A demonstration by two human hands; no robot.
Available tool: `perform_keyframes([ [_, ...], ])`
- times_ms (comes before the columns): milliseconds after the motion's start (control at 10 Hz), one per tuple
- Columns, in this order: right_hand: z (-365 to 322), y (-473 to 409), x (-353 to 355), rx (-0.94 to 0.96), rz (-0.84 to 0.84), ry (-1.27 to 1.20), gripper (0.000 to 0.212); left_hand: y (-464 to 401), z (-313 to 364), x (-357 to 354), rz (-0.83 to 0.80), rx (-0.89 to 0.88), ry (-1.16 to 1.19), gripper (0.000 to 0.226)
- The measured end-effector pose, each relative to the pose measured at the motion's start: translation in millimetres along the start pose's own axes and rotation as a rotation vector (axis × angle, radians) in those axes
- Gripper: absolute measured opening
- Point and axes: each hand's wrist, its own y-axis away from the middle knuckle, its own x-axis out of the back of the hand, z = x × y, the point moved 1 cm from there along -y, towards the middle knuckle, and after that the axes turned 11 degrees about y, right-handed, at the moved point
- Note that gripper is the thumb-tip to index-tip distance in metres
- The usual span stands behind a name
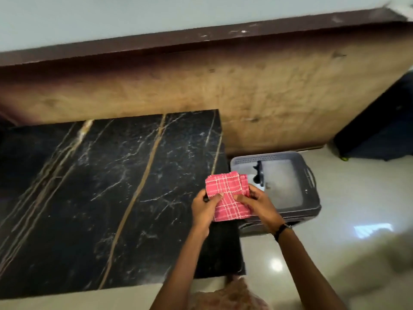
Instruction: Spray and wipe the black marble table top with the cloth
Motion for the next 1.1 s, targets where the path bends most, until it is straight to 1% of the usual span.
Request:
perform_keyframes([
  [100,13.8,10.1,74.8,-0.016,0.127,0.031,0.036,-1.6,-28.3,-65.0,-0.11,0.032,-0.019,0.013],
  [200,30.5,14.7,137.2,-0.04,0.217,0.01,0.029,-5.8,-48.1,-111.5,-0.173,0.068,-0.039,0.012],
  [300,58.7,-2.1,184.7,-0.115,0.33,0.068,0.026,-10.9,-57.8,-140.0,-0.172,0.056,-0.096,0.024],
  [400,79.8,-33.6,207.8,-0.197,0.396,0.214,0.023,-19.9,-59.7,-153.9,-0.142,0.005,-0.258,0.042],
  [500,84.7,-67.7,213.4,-0.24,0.37,0.377,0.027,-32.9,-61.4,-163.4,-0.152,-0.09,-0.436,0.051],
  [600,85.0,-103.4,213.1,-0.22,0.241,0.496,0.037,-44.4,-67.7,-167.4,-0.181,-0.117,-0.571,0.056],
  [700,86.1,-127.5,215.8,-0.194,0.159,0.538,0.04,-52.2,-73.7,-168.7,-0.22,-0.133,-0.618,0.059],
  [800,102.4,-140.0,223.3,-0.268,0.221,0.577,0.042,-55.7,-79.5,-167.3,-0.25,-0.153,-0.636,0.061],
  [900,118.8,-136.1,231.6,-0.367,0.293,0.746,0.037,-56.6,-83.4,-162.0,-0.261,-0.117,-0.619,0.061],
  [1000,120.5,-125.4,225.8,-0.334,0.265,0.817,0.031,-55.6,-83.7,-158.9,-0.292,-0.126,-0.614,0.061],
  [1100,115.9,-116.6,210.2,-0.211,0.293,0.765,0.023,-55.0,-81.8,-155.7,-0.279,-0.119,-0.596,0.058],
])
